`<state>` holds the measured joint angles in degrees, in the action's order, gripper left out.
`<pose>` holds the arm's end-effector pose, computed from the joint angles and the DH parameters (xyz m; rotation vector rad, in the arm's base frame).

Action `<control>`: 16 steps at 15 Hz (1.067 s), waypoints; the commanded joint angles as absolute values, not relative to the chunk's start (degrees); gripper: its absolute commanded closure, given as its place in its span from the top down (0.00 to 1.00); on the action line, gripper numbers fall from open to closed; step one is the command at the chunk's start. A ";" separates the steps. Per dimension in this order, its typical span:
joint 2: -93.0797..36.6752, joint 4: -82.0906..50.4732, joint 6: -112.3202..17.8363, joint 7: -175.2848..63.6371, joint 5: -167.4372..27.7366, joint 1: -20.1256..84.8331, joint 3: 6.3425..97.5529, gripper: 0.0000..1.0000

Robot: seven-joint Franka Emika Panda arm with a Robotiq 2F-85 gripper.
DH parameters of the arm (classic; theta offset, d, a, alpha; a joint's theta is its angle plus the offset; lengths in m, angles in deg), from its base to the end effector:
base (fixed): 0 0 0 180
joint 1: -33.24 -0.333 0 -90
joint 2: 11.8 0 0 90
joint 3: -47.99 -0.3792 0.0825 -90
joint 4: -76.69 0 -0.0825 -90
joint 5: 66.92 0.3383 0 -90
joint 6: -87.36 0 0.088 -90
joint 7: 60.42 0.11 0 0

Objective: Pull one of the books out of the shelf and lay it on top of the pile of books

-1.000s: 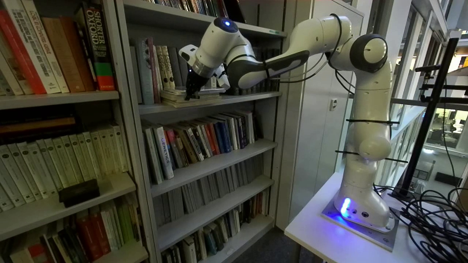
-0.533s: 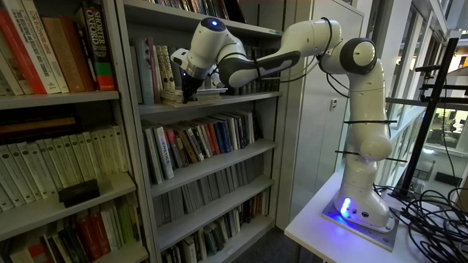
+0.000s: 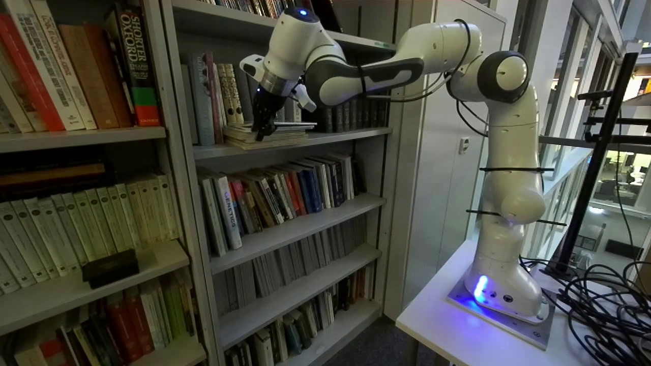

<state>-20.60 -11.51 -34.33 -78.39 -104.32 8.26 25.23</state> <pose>0.4477 0.4148 0.6871 2.0307 1.6296 0.7614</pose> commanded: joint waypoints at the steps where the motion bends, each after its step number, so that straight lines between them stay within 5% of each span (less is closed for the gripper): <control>1: -9.66 -23.35 -37.58 -76.85 -98.19 11.21 26.97 0.71; 5: -0.59 -32.07 -36.35 -76.82 -90.70 13.99 30.08 0.99; 11: 6.45 -36.76 -33.76 -77.80 -83.40 15.57 33.63 1.00; 16: 6.52 -32.18 -14.25 -77.10 -70.96 14.66 33.70 1.00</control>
